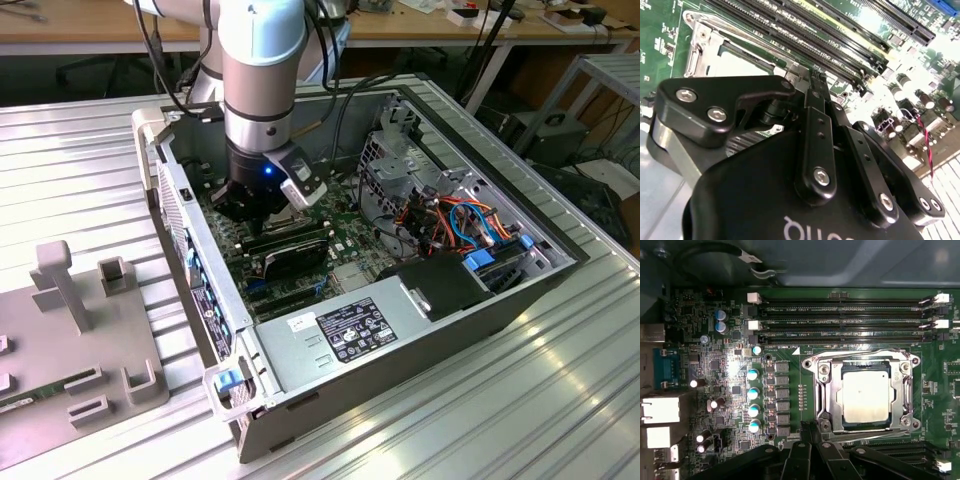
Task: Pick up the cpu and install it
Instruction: 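Install the second cpu locking lever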
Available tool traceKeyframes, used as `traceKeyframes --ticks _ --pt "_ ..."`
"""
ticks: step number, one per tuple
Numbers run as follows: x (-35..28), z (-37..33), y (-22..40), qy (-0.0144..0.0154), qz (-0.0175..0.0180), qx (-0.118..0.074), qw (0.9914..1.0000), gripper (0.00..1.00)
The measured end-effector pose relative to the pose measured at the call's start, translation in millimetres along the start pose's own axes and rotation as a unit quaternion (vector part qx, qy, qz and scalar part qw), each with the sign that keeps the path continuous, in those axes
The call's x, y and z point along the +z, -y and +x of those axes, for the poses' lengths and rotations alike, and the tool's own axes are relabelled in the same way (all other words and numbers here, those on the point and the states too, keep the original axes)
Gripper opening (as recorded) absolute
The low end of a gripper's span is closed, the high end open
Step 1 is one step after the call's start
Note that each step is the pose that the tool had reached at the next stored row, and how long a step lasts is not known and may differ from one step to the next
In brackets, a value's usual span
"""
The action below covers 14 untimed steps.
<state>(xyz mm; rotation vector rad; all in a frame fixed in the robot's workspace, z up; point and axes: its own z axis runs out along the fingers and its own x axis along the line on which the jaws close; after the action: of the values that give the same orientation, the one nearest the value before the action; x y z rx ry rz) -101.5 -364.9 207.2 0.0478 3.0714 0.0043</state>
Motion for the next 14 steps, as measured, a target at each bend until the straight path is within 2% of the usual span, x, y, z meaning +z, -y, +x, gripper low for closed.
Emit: traceKeyframes --ticks 9,14 --pt "-14.0 -1.0 0.0 0.0 0.0001 0.0 1.0 0.11" --pt "-16.5 -1.2 -0.1 0.0 0.0 0.0 1.0 0.11"
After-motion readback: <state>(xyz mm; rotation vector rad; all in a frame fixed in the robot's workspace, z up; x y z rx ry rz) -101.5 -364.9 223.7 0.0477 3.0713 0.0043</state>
